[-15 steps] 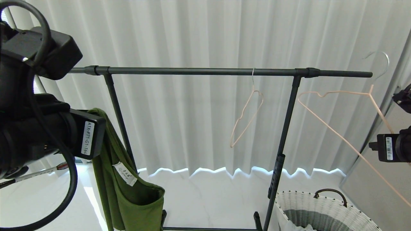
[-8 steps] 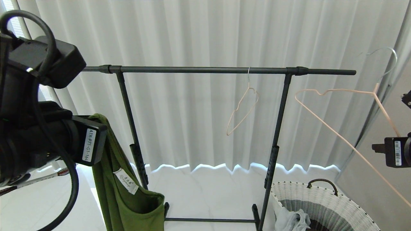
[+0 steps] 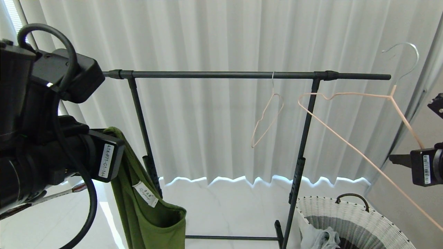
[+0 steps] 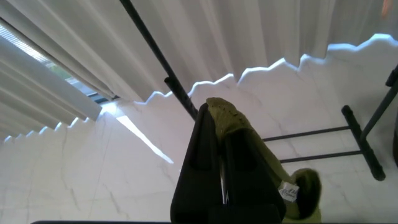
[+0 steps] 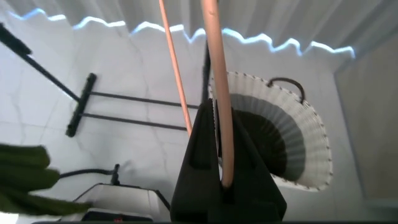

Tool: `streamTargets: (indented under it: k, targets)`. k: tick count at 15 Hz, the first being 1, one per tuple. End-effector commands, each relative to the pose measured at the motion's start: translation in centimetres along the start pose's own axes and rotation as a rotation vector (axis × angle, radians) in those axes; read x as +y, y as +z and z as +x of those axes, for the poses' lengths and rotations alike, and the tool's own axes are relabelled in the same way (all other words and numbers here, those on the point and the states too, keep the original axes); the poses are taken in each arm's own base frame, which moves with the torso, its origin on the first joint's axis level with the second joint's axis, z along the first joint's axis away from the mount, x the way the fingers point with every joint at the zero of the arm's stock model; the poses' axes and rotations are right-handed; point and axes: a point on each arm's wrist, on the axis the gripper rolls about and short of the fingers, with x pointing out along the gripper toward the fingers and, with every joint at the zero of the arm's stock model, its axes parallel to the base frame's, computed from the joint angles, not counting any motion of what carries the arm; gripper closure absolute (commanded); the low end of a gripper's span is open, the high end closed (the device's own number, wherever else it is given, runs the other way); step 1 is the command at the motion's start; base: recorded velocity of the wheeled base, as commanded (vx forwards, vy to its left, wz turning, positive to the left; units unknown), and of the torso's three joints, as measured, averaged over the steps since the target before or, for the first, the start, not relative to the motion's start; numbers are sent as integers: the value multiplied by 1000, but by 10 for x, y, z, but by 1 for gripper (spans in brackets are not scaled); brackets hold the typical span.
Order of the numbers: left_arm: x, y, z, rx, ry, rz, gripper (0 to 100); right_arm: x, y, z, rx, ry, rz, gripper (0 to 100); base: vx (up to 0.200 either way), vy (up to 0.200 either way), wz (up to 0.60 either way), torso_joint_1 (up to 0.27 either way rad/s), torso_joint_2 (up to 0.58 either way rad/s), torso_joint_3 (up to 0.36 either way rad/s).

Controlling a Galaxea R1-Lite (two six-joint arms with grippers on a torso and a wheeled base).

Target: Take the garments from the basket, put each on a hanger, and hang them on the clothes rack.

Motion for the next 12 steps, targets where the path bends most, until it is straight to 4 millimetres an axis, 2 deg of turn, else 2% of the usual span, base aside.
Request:
streamTargets:
  k: [1, 4, 7, 10, 12]
  targets:
    - [-2, 0, 2, 7, 1, 7, 100, 3, 0, -2, -8, 18, -8, 100, 0, 200, 0, 12, 2, -2]
    - [-4, -1, 4, 13, 0, 11, 100, 13, -3, -5, -4, 81, -38, 100, 0, 200, 0, 1, 4, 2]
    - [-9, -10, 9, 39, -2, 33, 100, 38, -15, -13, 25, 233, -128, 100, 0, 0, 0, 0, 0, 0]
    - [-19, -15, 21, 39, 1, 29, 100, 60, -35, -20, 83, 369, -193, 100, 0, 0, 0, 0, 0, 0]
    - [-25, -14, 28, 50, -7, 36, 100, 74, -56, -30, 144, 485, -236, 100, 0, 0, 0, 0, 0, 0]
